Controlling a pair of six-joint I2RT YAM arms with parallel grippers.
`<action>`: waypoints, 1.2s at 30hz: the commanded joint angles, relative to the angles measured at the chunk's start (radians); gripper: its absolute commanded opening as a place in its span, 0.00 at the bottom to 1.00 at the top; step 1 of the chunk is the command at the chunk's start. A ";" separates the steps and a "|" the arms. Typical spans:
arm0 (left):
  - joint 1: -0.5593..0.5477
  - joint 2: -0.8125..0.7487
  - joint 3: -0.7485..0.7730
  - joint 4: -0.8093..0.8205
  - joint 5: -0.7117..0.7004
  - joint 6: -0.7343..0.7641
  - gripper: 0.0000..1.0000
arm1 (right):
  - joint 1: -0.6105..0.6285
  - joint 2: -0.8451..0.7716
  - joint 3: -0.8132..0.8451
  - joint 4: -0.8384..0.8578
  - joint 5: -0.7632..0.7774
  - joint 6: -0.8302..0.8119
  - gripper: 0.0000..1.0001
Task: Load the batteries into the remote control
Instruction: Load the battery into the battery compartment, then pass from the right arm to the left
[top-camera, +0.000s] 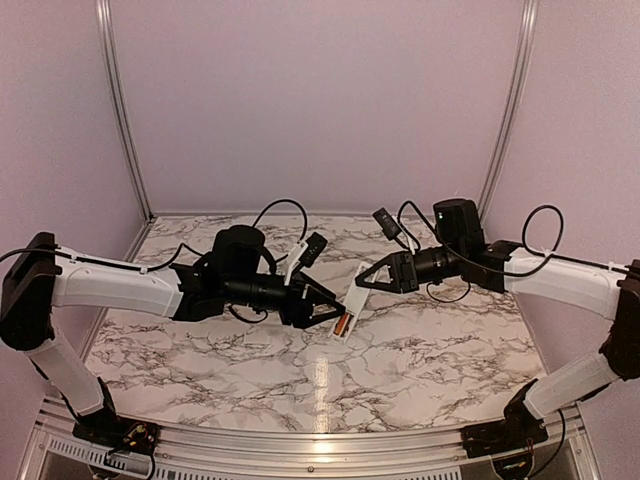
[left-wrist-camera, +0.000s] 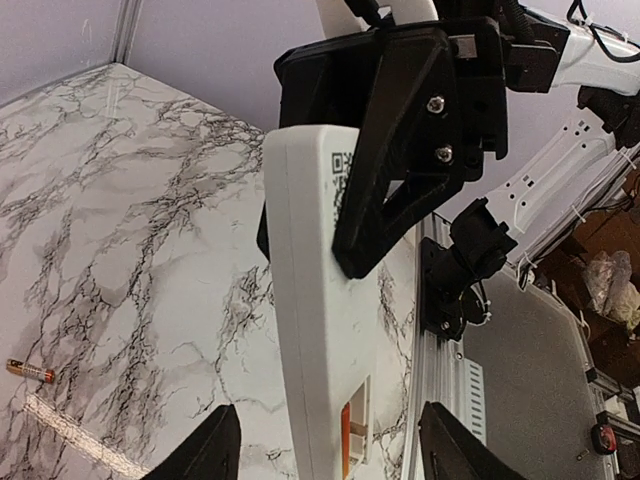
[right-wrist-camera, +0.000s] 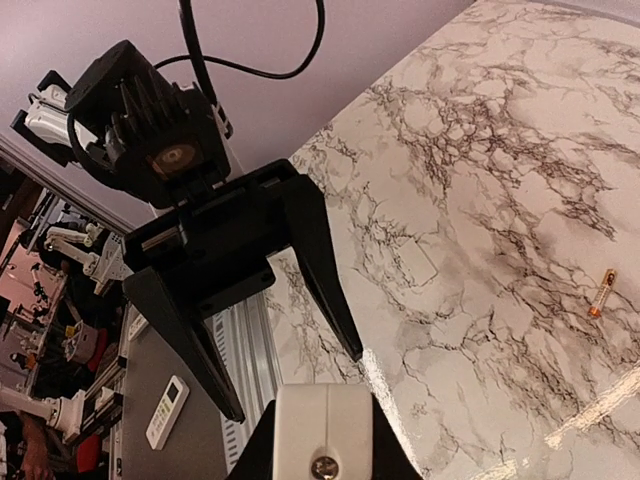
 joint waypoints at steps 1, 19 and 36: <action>0.002 0.033 0.038 0.074 0.116 -0.084 0.61 | -0.007 -0.051 -0.012 0.068 -0.024 -0.016 0.00; 0.002 0.118 0.071 0.286 0.240 -0.242 0.28 | 0.015 -0.069 -0.021 0.152 -0.107 -0.009 0.04; 0.006 0.164 0.010 0.641 0.186 -0.450 0.07 | 0.009 -0.061 -0.113 0.489 -0.113 0.270 0.33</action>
